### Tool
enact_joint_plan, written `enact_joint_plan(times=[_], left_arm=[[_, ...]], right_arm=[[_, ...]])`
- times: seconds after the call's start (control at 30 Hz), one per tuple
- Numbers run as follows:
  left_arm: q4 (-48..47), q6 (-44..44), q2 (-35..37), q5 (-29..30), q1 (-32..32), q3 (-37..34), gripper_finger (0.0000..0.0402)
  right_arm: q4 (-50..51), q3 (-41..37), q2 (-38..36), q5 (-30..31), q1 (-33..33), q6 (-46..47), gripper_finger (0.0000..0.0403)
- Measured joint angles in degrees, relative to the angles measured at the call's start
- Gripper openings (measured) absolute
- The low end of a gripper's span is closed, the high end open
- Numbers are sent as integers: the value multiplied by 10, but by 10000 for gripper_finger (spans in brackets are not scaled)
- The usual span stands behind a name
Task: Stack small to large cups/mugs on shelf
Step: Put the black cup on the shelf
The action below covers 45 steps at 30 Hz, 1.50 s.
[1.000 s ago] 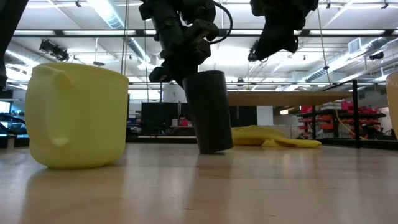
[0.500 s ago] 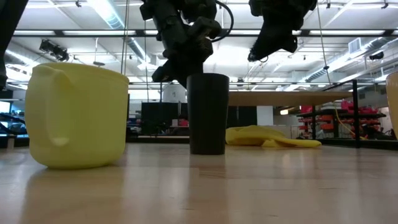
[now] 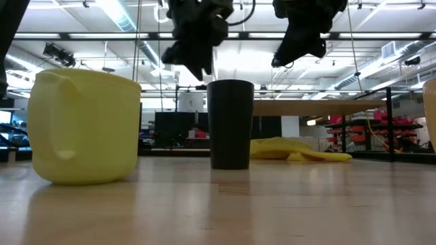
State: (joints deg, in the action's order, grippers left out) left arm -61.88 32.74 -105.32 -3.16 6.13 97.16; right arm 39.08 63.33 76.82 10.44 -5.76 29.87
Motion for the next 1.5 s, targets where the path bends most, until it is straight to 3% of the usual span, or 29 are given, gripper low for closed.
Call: enact_joint_plan(times=[0.1, 0.2, 0.4, 0.57, 0.73, 0.8, 1.1, 1.5], left_arm=[[-72, -4, 0, 49, 1, 29, 131], [-139, -4, 1, 62, 1, 33, 127], [-176, 9, 10, 61, -15, -51, 111], [-99, 59, 62, 57, -25, -152, 99], [136, 119, 114, -3, -25, -242, 90], [189, 131, 116, -21, -25, -260, 89], [250, 150, 93, -36, -28, -263, 91], [338, 166, 85, -46, -31, -263, 90]], right_arm=[[0, 0, 0, 0, 0, 2, 98], [0, 0, 0, -9, 0, 9, 98], [12, -1, -4, -29, -8, 28, 98], [37, -1, -24, -25, -12, 36, 98], [16, -1, -34, -13, -3, 35, 98], [8, -1, -29, -28, 7, 35, 98], [-6, -1, 9, -61, 47, 31, 98], [-22, 0, 60, -80, 50, 32, 98]])
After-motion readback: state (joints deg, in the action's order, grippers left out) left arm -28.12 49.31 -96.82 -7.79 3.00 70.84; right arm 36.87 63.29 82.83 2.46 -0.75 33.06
